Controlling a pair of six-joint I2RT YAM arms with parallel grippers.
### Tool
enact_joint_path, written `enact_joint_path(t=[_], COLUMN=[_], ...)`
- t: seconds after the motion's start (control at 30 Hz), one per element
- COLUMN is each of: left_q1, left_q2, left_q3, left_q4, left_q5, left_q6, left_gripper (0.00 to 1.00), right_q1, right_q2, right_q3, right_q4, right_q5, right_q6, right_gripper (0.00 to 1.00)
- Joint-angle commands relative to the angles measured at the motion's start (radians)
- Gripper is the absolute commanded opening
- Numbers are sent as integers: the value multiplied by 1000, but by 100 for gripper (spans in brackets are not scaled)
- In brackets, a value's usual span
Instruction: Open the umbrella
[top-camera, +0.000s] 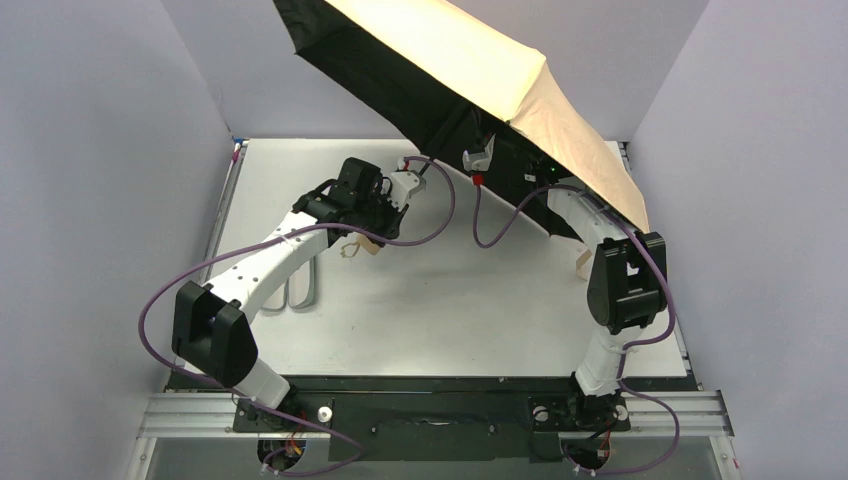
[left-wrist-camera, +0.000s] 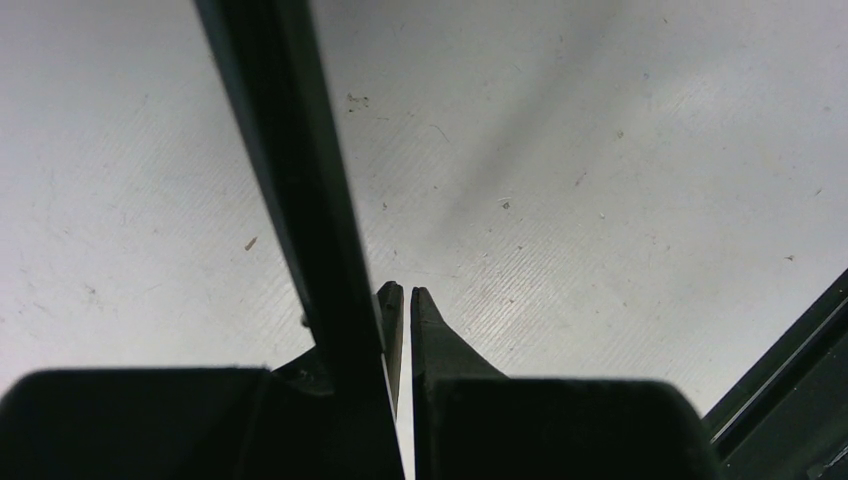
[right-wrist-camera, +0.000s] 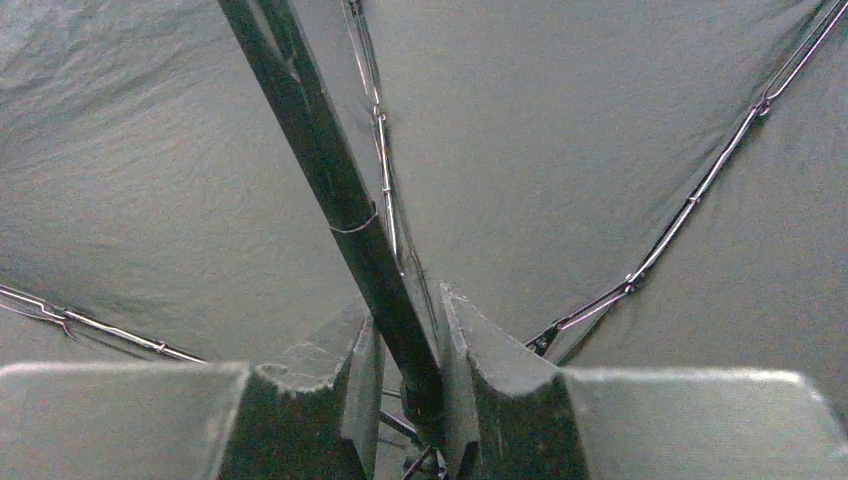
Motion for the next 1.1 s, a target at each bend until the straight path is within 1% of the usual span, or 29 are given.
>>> enact_joint_path(t=[0.0, 0.13, 0.23, 0.3, 0.4, 0.5, 0.53, 0.57, 0.6, 0.63, 0.67, 0.7, 0.73, 0.77, 0.8, 0.83, 0.87, 0.9, 0.97, 1.03, 1.07], left_q1=[-24, -31, -31, -31, -34, -44, -53, -58, -59, -60, -60, -60, -59, -60, -60, -61, -61, -61, -65, -69, -72], left_q2=[-34, 1, 23, 44, 68, 80, 84, 84, 83, 80, 76, 72, 59, 52, 38, 32, 27, 26, 32, 43, 64], left_q3=[-136, -32, 36, 94, 174, 196, 197, 195, 190, 178, 170, 149, 135, 103, 87, 57, 46, 32, 26, 29, 36], left_q4=[-694, -639, -567, -532, -459, -312, -281, -215, -177, -106, -32, 7, 85, 129, 209, 247, 311, 336, 390, 427, 452], left_q5=[44, 33, 29, 48, 117, 159, 162, 168, 173, 183, 189, 198, 204, 213, 219, 224, 228, 233, 234, 237, 248], left_q6=[223, 180, 142, 108, 44, -10, -17, -21, -36, -44, -59, -69, -90, -103, -135, -152, -184, -198, -230, -239, -244], left_gripper=[0, 0, 0, 0, 0, 0, 0, 0, 0, 0, 0, 0, 0, 0, 0, 0, 0, 0, 0, 0, 0], right_q1=[-349, -333, -292, -262, -219, -155, -146, -131, -124, -118, -115, -113, -113, -113, -112, -112, -115, -116, -115, -111, -102], right_q2=[-55, -113, -139, -161, -165, -156, -154, -152, -153, -158, -161, -173, -181, -200, -213, -240, -257, -291, -347, -402, -450], right_q3=[160, 45, -37, -83, -148, -177, -186, -188, -192, -194, -201, -207, -225, -239, -270, -293, -351, -411, -502, -586, -665], right_q4=[303, 337, 347, 357, 379, 412, 415, 418, 417, 412, 409, 399, 390, 370, 351, 339, 317, 308, 269, 192, 88], right_q5=[753, 658, 609, 570, 526, 493, 484, 466, 455, 430, 406, 394, 366, 355, 335, 316, 266, 241, 190, 156, 140], right_q6=[81, 97, 96, 97, 87, 73, 71, 70, 70, 69, 72, 73, 72, 70, 65, 58, 33, 23, 0, -43, -99], right_gripper=[6, 6, 6, 6, 5, 5, 7, 14, 18, 27, 31, 39, 43, 48, 50, 54, 55, 59, 62, 65, 68])
